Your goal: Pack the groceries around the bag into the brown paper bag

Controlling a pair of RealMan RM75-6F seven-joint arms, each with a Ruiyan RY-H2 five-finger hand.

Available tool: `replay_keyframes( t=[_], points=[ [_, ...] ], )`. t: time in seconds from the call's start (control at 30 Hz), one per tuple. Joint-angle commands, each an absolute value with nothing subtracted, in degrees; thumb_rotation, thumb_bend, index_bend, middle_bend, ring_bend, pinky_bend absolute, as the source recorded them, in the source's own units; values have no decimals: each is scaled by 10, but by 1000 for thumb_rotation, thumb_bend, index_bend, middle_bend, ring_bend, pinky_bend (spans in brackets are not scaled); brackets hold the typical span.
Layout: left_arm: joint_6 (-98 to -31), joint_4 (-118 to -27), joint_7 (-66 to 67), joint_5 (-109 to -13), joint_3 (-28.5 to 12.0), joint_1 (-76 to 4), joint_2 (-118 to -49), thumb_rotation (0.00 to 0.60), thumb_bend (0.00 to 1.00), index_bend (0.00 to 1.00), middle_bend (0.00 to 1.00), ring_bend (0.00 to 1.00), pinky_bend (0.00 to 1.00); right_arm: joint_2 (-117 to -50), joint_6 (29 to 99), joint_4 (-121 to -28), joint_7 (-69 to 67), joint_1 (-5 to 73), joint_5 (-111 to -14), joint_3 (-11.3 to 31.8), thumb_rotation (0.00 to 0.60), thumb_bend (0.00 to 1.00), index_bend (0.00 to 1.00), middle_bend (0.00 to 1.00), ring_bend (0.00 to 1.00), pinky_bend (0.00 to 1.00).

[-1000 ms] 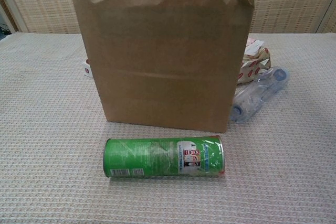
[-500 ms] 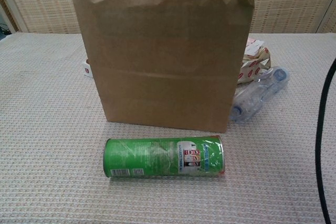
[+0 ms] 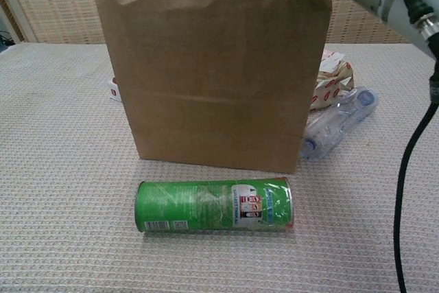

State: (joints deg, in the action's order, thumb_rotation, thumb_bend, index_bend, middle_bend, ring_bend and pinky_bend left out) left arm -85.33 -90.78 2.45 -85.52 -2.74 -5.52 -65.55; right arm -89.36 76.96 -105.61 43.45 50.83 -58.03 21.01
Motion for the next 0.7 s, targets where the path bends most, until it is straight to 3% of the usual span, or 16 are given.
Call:
replay_keyframes(
  t=[0.03, 0.37, 0.7],
  points=[
    [-853, -908, 25, -855, -27, -55, -656, 600, 349, 0, 0, 0, 0, -882, 770, -1073, 437, 506, -564, 223, 600, 137, 0, 138, 80, 225],
    [-853, -908, 26, -855, -27, -55, -656, 600, 348, 0, 0, 0, 0, -805, 800, -1127, 408, 472, -557, 260, 600, 128, 0, 128, 73, 194],
    [-854, -911, 34, -854, -28, -55, -657, 600, 348, 0, 0, 0, 0, -680, 774, -1143, 315, 383, -579, 214, 600, 128, 0, 128, 73, 159]
  ],
)
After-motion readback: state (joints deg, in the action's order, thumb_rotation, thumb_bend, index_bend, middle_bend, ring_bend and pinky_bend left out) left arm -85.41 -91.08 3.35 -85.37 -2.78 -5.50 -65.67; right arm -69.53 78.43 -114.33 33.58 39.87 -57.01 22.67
